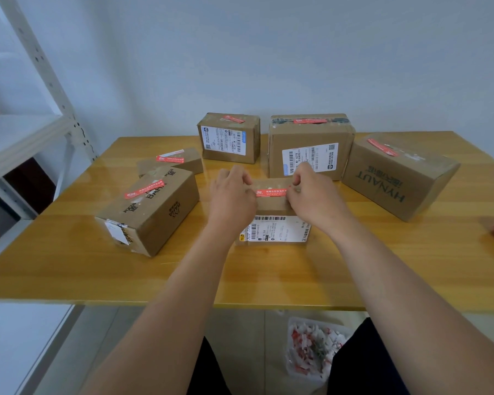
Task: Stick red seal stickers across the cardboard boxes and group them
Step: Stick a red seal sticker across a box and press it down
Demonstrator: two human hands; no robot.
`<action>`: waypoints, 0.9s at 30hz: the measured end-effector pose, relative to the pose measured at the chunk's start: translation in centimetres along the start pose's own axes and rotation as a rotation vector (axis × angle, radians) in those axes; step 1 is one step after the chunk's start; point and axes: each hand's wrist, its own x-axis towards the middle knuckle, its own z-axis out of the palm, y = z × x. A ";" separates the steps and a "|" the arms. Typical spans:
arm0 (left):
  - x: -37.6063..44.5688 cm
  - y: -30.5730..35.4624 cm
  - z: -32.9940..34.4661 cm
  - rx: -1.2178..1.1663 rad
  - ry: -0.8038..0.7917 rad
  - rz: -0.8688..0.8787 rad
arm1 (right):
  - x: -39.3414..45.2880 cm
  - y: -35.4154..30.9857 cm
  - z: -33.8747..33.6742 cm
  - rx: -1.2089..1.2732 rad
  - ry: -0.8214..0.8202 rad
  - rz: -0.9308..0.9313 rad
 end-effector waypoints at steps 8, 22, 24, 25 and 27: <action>-2.6 -0.6 1.0 0.191 0.101 0.267 | -1.0 0.8 1.7 -0.145 0.252 -0.139; -4.5 -2.4 2.2 0.380 -0.004 0.349 | -3.4 2.5 3.9 -0.249 0.222 -0.272; -4.6 -2.4 2.4 0.379 -0.015 0.324 | -3.5 2.7 4.0 -0.228 0.245 -0.241; -4.6 -2.3 2.6 0.379 -0.012 0.317 | -3.6 2.7 4.1 -0.218 0.248 -0.235; -4.6 -2.0 2.9 0.383 -0.004 0.296 | -3.6 2.4 4.2 -0.190 0.249 -0.233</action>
